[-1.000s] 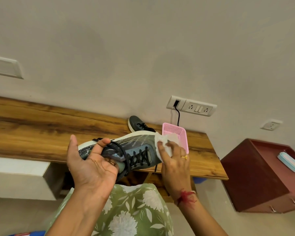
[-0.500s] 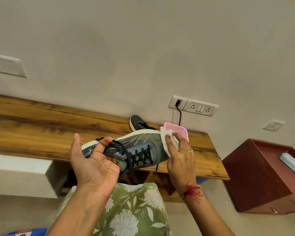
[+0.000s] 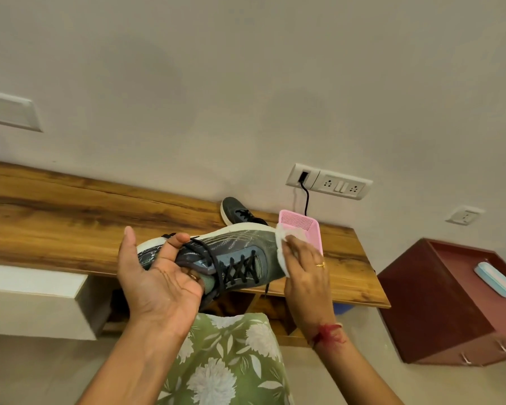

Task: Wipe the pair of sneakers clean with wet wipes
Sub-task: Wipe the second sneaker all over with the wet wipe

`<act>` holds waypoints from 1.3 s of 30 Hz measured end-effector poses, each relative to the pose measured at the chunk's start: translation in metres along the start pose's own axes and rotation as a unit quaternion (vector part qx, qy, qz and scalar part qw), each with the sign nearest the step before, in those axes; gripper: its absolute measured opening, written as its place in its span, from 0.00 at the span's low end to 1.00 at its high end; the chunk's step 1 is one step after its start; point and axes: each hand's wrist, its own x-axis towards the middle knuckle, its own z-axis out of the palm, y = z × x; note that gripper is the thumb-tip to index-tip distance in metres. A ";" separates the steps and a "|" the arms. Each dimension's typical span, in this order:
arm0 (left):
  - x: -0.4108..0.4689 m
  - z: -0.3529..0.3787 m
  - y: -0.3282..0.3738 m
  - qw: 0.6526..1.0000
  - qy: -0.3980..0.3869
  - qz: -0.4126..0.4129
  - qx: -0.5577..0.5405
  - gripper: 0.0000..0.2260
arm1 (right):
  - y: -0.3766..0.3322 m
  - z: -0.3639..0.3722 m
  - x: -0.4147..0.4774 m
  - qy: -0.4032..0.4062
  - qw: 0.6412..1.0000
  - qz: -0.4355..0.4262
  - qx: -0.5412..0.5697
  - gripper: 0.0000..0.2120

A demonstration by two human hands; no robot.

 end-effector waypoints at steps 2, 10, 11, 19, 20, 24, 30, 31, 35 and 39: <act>0.003 -0.001 0.001 1.000 0.004 0.004 0.004 0.25 | -0.011 0.001 -0.010 -0.038 0.997 -0.059 -0.004 0.24; 0.008 -0.005 -0.002 1.000 0.025 -0.009 -0.010 0.24 | -0.025 0.002 -0.002 -0.021 1.000 0.015 0.003 0.28; 0.009 -0.006 -0.001 1.000 0.026 -0.009 -0.009 0.24 | -0.021 0.001 -0.003 -0.030 0.999 -0.003 -0.013 0.28; 0.012 -0.008 -0.005 0.999 0.024 -0.026 -0.013 0.24 | -0.014 0.002 -0.007 -0.024 0.999 0.005 -0.027 0.33; 0.012 -0.008 -0.005 0.999 0.023 -0.028 -0.013 0.24 | -0.011 0.001 -0.008 -0.031 0.999 -0.018 -0.036 0.33; 0.013 -0.006 -0.011 0.999 0.027 -0.032 -0.010 0.24 | 0.005 0.002 -0.001 0.011 0.995 0.088 -0.039 0.26; 0.021 -0.011 -0.010 0.999 0.036 -0.025 -0.010 0.25 | 0.002 0.010 -0.008 -0.022 0.998 0.012 -0.056 0.25; 0.021 -0.012 -0.010 0.999 0.037 -0.026 -0.012 0.25 | 0.006 0.010 -0.006 -0.010 0.997 0.043 -0.056 0.24; 0.022 -0.014 -0.012 0.999 0.045 -0.021 -0.008 0.25 | -0.011 0.014 -0.009 -0.025 0.999 0.011 -0.035 0.24; 0.024 -0.013 -0.008 0.999 0.029 -0.003 0.024 0.23 | 0.013 0.011 0.007 -0.076 0.991 0.112 0.002 0.23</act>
